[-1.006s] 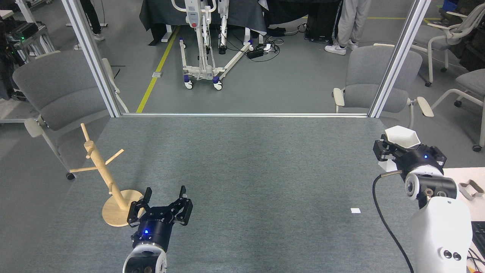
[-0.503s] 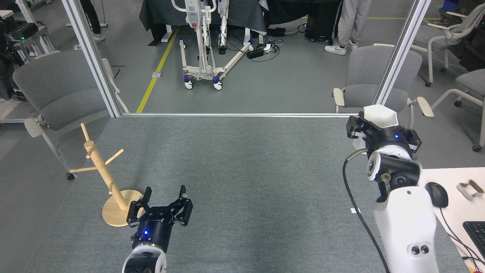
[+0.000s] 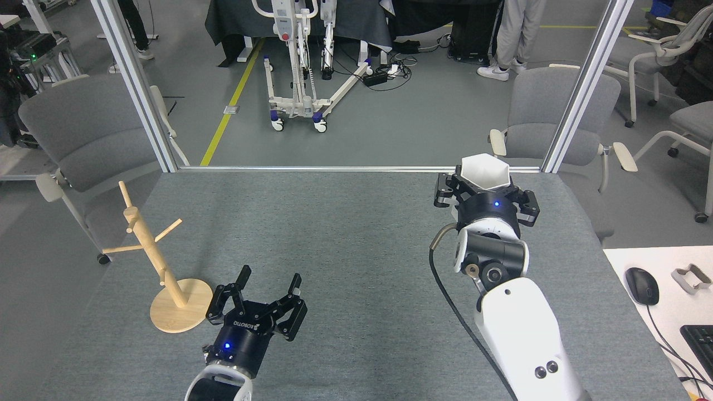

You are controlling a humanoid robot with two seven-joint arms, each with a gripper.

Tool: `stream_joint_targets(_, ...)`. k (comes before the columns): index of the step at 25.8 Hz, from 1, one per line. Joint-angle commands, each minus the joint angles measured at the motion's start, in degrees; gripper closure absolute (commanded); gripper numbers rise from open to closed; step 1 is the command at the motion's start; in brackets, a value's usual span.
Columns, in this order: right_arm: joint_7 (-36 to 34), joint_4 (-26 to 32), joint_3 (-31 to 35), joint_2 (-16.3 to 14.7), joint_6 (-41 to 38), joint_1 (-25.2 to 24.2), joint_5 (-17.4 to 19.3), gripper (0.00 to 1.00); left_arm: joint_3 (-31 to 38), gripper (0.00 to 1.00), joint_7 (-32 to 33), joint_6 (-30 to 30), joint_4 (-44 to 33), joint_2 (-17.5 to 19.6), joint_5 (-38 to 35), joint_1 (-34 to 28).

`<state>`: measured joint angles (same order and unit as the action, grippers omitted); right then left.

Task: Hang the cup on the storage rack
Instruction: 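Lift the white cup with the right gripper toward the table center, then bring the left gripper under the cup held by the right gripper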

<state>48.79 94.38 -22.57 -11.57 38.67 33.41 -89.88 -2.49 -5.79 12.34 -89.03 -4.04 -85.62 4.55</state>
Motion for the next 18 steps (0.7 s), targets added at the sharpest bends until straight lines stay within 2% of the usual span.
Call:
stream_joint_targets(1, 0.16, 0.01, -3.44, 0.85, 3.87, 0.08, -0.74, 0.93, -2.08, 0.01, 0.25, 3.74, -0.27, -0.01, -0.33, 2.39)
stream_joint_targets(4, 0.16, -0.34, -5.47, 2.34, 5.54, -0.10, -2.85, 0.94, -4.36, 0.01, 0.43, 4.09, 0.35, -0.01, -3.14, 5.03)
stream_joint_targets(8, 0.16, -0.61, -8.19, 3.75, 7.03, -0.71, -3.55, 0.95, -8.67, 0.01, 1.48, 5.23, 0.61, -0.01, -7.54, 8.01)
stream_joint_targets(12, 0.16, -0.87, -9.16, 3.92, 7.65, -1.24, -3.99, 0.95, -9.72, 0.01, 1.66, 12.00, 5.27, -1.06, -7.54, 11.80)
stream_joint_targets(18, 0.16, -0.87, -9.25, 4.62, 7.47, -1.50, -3.99, 0.95, -12.45, 0.01, 1.22, 17.28, 10.46, -1.68, -7.54, 15.93)
